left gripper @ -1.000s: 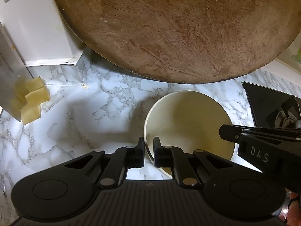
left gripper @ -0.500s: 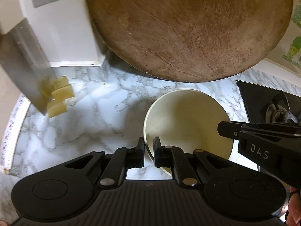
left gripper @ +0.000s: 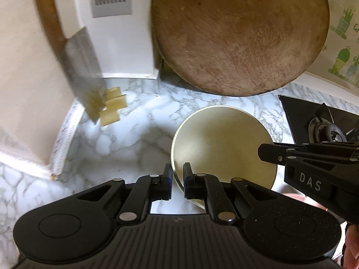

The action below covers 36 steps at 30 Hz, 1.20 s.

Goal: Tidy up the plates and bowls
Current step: 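Lift the cream bowl and carry it back toward the pink pot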

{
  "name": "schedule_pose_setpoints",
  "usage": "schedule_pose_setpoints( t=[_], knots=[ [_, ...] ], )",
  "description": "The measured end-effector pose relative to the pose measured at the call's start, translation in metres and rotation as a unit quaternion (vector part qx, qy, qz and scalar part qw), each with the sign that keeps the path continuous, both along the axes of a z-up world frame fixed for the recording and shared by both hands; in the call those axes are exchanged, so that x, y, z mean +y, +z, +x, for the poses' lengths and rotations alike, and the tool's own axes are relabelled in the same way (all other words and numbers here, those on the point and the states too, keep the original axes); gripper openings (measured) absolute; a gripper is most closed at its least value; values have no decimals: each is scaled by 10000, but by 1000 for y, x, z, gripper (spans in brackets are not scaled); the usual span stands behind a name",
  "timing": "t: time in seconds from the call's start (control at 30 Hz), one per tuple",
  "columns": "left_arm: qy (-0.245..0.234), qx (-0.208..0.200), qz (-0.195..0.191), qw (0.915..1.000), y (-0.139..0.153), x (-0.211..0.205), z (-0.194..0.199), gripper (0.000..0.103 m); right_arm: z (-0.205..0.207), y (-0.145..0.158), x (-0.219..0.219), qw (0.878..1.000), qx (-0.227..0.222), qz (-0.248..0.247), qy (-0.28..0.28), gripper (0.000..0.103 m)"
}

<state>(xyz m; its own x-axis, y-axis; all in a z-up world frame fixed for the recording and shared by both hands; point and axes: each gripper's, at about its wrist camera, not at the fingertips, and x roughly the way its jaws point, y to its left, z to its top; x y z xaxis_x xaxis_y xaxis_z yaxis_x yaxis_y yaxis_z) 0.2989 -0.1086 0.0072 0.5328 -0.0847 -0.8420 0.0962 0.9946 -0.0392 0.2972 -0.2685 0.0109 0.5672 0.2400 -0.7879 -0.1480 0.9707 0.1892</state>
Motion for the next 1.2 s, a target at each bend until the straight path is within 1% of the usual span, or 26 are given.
schedule_pose_setpoints(
  t=[0.3, 0.67, 0.97, 1.2],
  knots=[
    [131, -66, 77, 9999, 20, 43, -52, 8, -40, 24, 41, 9993, -62, 17, 376, 7],
    [496, -161, 41, 9986, 35, 109, -117, 8, -88, 40, 100, 9957, -132, 5, 916, 8],
    [830, -120, 170, 9963, 31, 154, -156, 8, -117, 37, 149, 9906, -42, 39, 1364, 8],
    [1120, 4, 322, 9932, 23, 181, -172, 8, -129, 28, 183, 9867, 58, 119, 1619, 8]
  ],
)
